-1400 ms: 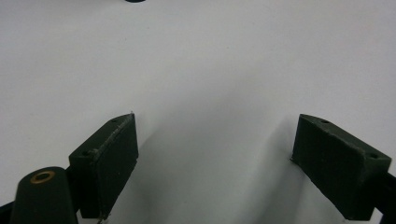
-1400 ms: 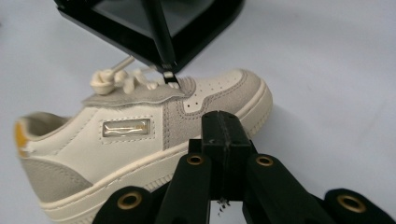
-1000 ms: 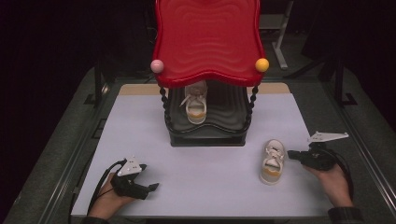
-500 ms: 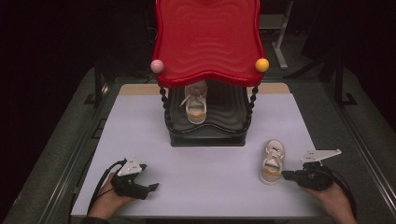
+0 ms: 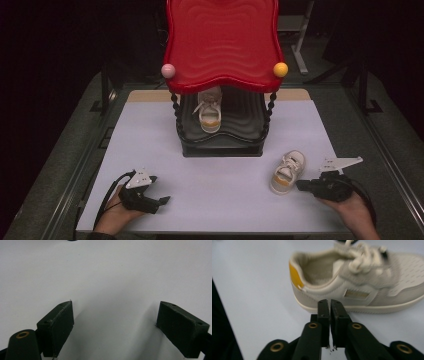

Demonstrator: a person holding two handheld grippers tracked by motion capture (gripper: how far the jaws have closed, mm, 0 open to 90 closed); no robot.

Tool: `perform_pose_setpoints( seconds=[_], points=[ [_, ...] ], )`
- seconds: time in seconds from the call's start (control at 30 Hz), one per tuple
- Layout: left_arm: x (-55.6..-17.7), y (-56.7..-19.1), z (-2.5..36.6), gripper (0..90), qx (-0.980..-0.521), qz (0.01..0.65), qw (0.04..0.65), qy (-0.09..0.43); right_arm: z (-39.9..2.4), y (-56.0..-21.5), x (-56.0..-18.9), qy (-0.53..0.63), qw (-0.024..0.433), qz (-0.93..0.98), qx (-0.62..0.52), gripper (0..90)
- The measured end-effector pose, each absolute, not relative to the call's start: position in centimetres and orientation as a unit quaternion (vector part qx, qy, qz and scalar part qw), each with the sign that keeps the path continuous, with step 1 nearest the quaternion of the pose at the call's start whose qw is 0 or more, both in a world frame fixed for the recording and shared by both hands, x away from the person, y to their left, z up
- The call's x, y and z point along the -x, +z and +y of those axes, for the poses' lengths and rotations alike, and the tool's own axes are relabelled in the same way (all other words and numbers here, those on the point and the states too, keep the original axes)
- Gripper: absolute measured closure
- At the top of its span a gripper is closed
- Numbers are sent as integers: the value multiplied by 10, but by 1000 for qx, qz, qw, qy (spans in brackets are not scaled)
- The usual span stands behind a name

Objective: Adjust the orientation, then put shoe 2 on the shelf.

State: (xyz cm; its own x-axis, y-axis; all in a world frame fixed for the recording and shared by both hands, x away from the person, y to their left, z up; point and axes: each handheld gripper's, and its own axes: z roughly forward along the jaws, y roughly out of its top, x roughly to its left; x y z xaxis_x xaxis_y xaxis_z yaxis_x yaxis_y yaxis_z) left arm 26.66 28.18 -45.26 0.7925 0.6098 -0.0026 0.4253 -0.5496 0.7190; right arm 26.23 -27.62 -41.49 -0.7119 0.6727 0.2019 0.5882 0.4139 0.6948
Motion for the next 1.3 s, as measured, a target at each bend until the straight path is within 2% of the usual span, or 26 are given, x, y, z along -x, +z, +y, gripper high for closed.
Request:
perform_pose_setpoints(
  seconds=[0.17, 0.3, 0.47, 0.7, 1.3],
  points=[
    [-267, -453, 282, 136, -871, 298, 370, 124, -272, -393, -259, 426, 65, 827, -361, 785],
    [-267, -453, 282, 136, -871, 297, 370, 124, -257, -388, -265, 436, 56, 831, -341, 744],
    [-267, -453, 282, 136, -871, 297, 370, 124, -238, -391, -278, 437, 40, 837, -326, 679],
    [-267, -453, 282, 136, -872, 296, 369, 125, -229, -406, -285, 411, 17, 852, -323, 659],
    [-267, -453, 282, 137, -871, 297, 371, 123, -222, -413, -282, 395, 40, 864, -310, 760]
  ],
)
